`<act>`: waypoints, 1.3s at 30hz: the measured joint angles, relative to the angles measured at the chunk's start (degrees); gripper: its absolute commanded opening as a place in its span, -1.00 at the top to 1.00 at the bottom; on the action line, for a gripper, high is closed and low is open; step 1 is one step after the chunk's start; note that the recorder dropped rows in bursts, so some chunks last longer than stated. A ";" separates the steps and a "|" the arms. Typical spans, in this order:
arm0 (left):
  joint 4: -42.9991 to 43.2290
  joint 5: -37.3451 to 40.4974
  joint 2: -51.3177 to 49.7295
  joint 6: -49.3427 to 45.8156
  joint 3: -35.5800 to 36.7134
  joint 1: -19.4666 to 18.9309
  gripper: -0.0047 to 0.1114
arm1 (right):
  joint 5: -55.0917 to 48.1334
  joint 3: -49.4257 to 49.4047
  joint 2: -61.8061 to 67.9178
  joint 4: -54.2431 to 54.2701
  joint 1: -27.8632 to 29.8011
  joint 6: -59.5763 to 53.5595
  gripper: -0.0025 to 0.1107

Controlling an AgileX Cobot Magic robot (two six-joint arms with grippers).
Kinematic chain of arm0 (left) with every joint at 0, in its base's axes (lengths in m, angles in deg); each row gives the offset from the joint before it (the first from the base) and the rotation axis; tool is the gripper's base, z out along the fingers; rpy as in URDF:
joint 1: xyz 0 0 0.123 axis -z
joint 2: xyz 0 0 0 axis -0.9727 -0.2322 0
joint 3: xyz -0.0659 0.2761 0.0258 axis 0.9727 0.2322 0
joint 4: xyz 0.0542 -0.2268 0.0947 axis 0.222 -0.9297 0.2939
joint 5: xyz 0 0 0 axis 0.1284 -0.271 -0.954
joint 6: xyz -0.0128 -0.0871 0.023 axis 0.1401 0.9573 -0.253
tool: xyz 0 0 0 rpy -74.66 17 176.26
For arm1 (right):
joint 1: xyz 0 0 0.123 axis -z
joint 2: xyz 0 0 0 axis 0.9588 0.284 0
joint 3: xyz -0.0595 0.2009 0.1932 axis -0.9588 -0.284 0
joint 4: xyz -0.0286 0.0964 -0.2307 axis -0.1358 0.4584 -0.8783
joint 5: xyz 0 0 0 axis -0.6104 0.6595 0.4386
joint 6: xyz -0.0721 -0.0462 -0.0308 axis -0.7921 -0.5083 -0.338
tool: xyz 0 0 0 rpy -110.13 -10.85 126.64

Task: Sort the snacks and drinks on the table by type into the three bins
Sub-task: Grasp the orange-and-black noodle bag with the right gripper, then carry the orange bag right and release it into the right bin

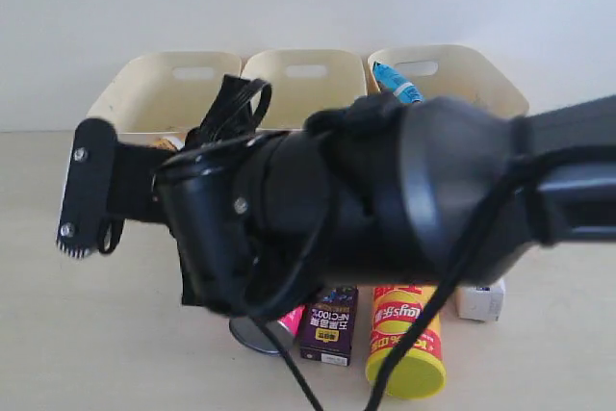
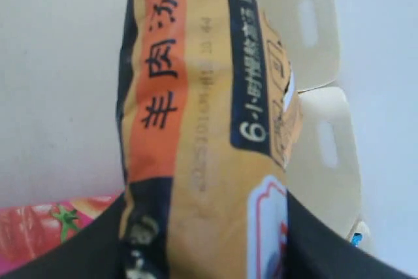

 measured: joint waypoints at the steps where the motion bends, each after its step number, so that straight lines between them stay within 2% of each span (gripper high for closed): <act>1: 0.00 0.00 0.00 0.00 0.00 0.00 0.85 | 1.14 -0.25 -1.10 0.39 0.54 0.70 0.96; 13: 0.00 0.00 0.00 0.00 0.00 0.00 0.85 | 14.23 -0.93 -9.46 21.93 15.56 2.46 0.96; 22: 0.00 0.00 0.00 0.00 0.00 0.00 0.85 | 20.75 -0.93 -12.16 33.00 27.68 2.68 0.96; 29: 0.00 0.00 0.00 0.00 0.00 0.00 0.85 | 25.01 -0.93 -12.16 37.54 37.69 3.53 0.96; 39: 0.00 0.00 0.00 0.00 0.00 0.00 0.85 | 39.58 -0.93 -7.89 40.79 49.69 9.46 0.96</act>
